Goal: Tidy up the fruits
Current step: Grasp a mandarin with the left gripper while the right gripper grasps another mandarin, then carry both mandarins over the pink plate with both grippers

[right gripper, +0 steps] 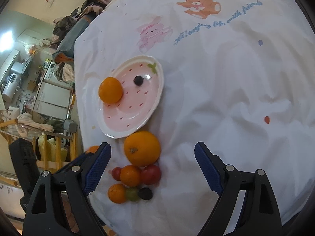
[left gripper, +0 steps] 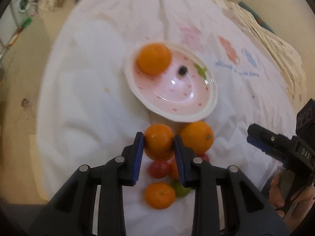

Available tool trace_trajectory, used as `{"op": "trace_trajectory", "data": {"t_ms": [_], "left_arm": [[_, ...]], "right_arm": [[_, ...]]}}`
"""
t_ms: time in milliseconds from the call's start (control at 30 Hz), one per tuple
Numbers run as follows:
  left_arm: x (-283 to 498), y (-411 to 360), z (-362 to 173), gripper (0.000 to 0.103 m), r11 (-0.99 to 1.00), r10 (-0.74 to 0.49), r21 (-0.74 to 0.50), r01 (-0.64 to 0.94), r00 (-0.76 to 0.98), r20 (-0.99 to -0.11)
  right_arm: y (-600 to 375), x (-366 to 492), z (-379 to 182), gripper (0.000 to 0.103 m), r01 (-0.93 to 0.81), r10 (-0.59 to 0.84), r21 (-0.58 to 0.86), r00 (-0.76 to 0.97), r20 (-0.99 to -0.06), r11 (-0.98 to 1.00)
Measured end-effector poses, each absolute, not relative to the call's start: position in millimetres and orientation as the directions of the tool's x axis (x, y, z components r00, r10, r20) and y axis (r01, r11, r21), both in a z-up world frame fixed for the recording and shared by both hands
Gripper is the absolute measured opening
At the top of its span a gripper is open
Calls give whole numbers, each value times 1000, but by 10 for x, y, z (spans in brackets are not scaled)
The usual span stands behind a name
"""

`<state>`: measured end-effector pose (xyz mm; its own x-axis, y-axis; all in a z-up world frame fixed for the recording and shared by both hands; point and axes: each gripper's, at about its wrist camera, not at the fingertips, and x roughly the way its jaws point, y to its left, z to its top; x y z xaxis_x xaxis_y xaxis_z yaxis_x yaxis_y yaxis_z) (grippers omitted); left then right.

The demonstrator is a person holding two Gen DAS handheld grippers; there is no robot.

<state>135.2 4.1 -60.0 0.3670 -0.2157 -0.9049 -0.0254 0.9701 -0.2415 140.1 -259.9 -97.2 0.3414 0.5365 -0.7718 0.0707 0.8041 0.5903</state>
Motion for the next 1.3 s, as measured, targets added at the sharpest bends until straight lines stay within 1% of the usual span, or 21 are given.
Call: {"op": "trace_trajectory", "data": {"t_ms": [67,167,333,433,500,567,600,700,733,1000,1300], "left_arm": [[1323,116,-527,26,971,-198,-234,-45,389,-900],[1314,190,-485,26,966,-204,-249,-65,395,-896],[1323,242,-502,26,965,-197,-249,-87,387,-901],[1308,251,-493,26,961,-208,-261,-91,383,-900],[1319,245,-488,27,959,-219,-271,-88,382,-898],[1330,261,-487,27,957,-227,-278,-85,379,-897],[1334,261,-490,27,956,-228,-279,-85,379,-897],[1348,264,-497,26,956,-229,-279,-84,378,-897],[1347,262,-495,27,957,-227,-277,-84,379,-897],[1374,220,-507,27,962,-211,-260,-80,388,-897],[1382,226,-571,27,971,-165,-220,-97,394,-904]], "right_arm": [[-2521,1409,-985,89,64,544,590,317,-777,805],[-2369,1455,-1063,89,46,538,568,263,-801,822],[-2015,1589,-1174,88,-35,491,493,185,-851,869],[-1826,1656,-1259,84,-78,446,439,157,-881,895],[-1742,1686,-1345,84,-81,445,437,132,-886,896],[-1708,1723,-1447,76,-70,430,425,113,-896,903],[-1697,1730,-1476,75,-72,423,418,111,-899,906],[-1702,1736,-1517,66,-75,421,414,115,-900,907],[-1701,1739,-1514,66,-81,426,419,115,-897,904],[-1735,1706,-1465,63,-99,431,421,129,-893,902],[-2129,1577,-1236,63,-37,456,459,195,-868,888]]}}
